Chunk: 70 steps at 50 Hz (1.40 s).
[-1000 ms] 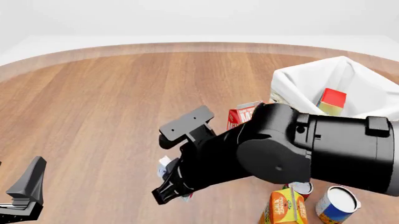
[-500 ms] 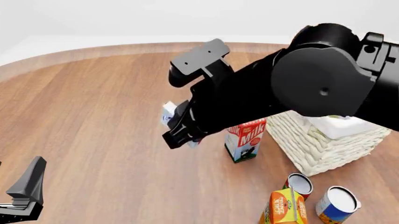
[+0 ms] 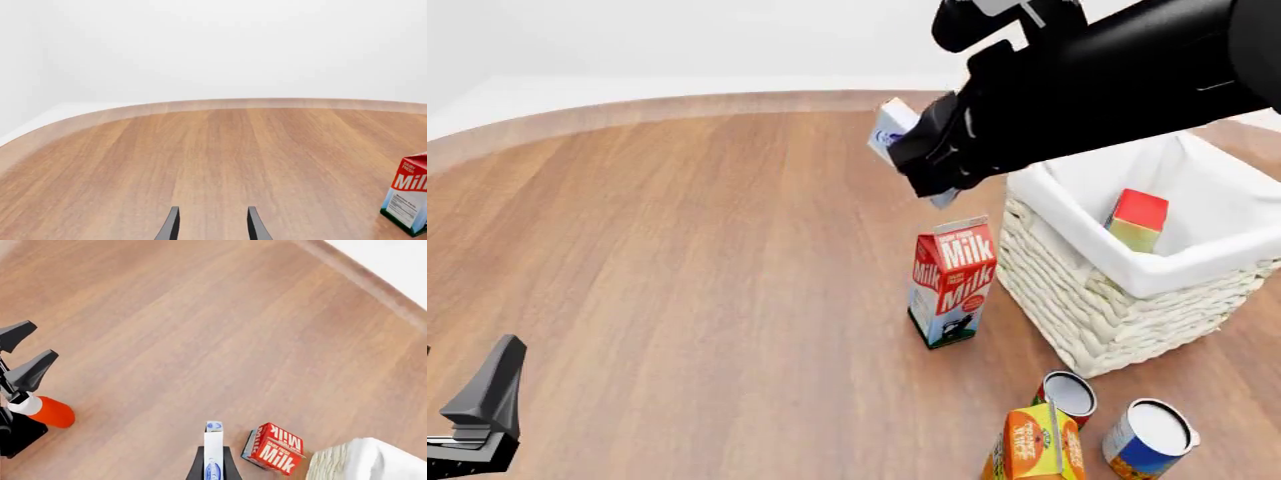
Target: Pick up the cream cheese box and the butter, and put them in the basket.
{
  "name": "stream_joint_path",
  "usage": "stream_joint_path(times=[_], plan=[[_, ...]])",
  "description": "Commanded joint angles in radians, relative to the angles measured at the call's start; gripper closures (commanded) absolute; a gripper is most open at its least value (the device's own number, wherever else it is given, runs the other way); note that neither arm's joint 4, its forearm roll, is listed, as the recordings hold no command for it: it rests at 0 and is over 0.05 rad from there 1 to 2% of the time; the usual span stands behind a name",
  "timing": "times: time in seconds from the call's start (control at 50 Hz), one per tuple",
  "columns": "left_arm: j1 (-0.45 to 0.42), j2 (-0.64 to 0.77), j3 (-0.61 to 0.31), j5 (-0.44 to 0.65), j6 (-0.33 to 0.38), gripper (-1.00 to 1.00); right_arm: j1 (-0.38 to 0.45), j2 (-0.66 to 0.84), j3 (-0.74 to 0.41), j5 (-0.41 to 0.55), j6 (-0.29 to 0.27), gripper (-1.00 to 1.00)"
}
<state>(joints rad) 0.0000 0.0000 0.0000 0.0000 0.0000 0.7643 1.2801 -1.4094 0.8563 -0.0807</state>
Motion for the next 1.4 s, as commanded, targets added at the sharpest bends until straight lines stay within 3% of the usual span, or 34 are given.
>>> stream_joint_path(times=[0.02, 0.08, 0.14, 0.2, 0.32, 0.42, 0.5, 0.8, 1.06, 1.1, 1.4], plan=[[0.0, 0.0, 0.0, 0.0, 0.0, -1.0, -0.147, -0.094, -0.012, 0.027, -0.035, 1.0], [0.0, 0.0, 0.0, 0.0, 0.0, -1.0, -0.245, -0.126, 0.002, 0.004, -0.052, 1.0], [0.0, 0.0, 0.0, 0.0, 0.0, -1.0, -0.262, -0.132, 0.016, 0.001, -0.068, 1.0], [0.0, 0.0, 0.0, 0.0, 0.0, -1.0, -0.271, -0.139, 0.016, 0.003, -0.05, 1.0], [0.0, 0.0, 0.0, 0.0, 0.0, -1.0, -0.367, -0.172, 0.014, 0.009, -0.034, 1.0], [0.0, 0.0, 0.0, 0.0, 0.0, -1.0, -0.38, -0.198, 0.041, 0.019, -0.027, 1.0], [0.0, 0.0, 0.0, 0.0, 0.0, -1.0, -0.437, -0.222, 0.042, 0.026, -0.036, 1.0], [0.0, 0.0, 0.0, 0.0, 0.0, -1.0, -0.519, -0.231, 0.071, -0.003, -0.008, 1.0], [0.0, 0.0, 0.0, 0.0, 0.0, -1.0, -0.586, -0.237, 0.148, -0.077, 0.023, 1.0], [0.0, 0.0, 0.0, 0.0, 0.0, -1.0, -0.629, -0.238, 0.171, -0.1, 0.03, 1.0], [0.0, 0.0, 0.0, 0.0, 0.0, -1.0, -0.678, -0.246, 0.203, -0.133, 0.055, 1.0]])
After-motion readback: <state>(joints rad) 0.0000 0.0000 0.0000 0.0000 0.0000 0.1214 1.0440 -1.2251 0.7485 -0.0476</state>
